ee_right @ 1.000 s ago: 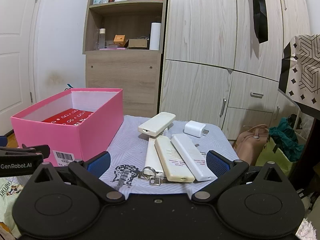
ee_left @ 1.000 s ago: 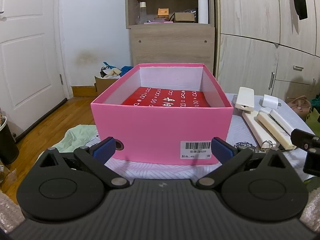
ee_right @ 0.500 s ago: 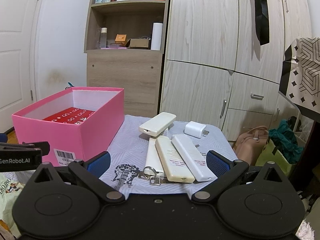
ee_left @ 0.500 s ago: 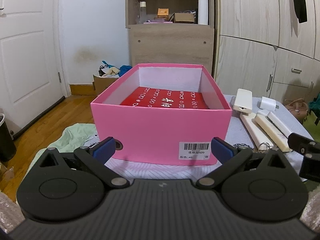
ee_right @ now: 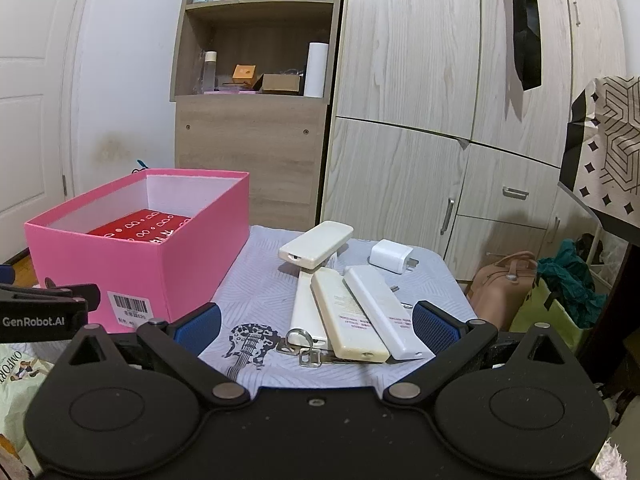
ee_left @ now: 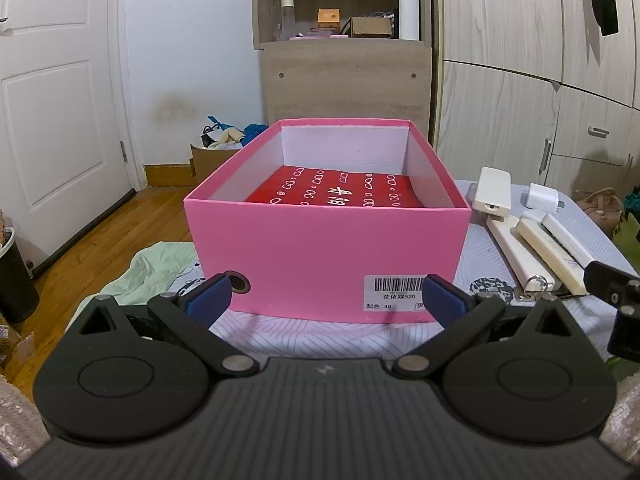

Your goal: Organize rigid objects

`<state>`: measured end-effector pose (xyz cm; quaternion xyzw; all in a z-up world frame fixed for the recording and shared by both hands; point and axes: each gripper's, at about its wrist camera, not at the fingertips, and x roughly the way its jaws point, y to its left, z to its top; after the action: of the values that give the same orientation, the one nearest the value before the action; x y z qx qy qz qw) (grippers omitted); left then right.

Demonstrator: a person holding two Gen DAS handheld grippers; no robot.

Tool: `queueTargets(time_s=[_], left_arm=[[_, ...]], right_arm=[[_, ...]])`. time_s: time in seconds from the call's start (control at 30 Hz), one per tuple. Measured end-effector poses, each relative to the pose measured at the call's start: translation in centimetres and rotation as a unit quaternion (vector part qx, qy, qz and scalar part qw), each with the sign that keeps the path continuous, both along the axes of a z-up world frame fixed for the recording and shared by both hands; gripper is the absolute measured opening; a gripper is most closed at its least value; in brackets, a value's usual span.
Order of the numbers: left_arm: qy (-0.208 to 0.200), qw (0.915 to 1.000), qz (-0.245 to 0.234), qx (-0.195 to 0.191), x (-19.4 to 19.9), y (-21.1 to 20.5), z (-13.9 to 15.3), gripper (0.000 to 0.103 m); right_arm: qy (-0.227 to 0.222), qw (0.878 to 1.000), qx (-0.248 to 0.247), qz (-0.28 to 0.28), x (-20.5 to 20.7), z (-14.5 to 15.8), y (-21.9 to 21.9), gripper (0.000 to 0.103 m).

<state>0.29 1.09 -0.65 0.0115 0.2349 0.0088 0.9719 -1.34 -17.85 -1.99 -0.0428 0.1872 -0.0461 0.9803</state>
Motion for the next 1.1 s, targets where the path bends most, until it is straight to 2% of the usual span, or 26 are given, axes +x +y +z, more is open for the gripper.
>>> queueTargets(time_s=[0.77, 0.87, 0.97, 1.1], left_arm=[[0.003, 0.9998, -0.003, 0.017, -0.7, -0.4, 0.9, 0.103], [0.014, 0.9999, -0.003, 0.010, -0.5, -0.6, 1.4, 0.103], [0.050, 0.9987, 0.005, -0.010, 0.1, -0.7, 1.8, 0.103], [0.060, 0.9981, -0.001, -0.016, 0.3, -1.2, 2.6, 0.103]], right_arm=[[0.007, 1.000, 0.008, -0.005, 0.1, -0.1, -0.8, 0.103], [0.008, 1.000, 0.013, -0.004, 0.2, 0.0, -1.1, 0.103], [0.012, 1.000, 0.016, 0.007, 0.3, 0.4, -1.2, 0.103], [0.012, 0.999, 0.008, 0.031, 0.5, 1.3, -1.5, 0.103]])
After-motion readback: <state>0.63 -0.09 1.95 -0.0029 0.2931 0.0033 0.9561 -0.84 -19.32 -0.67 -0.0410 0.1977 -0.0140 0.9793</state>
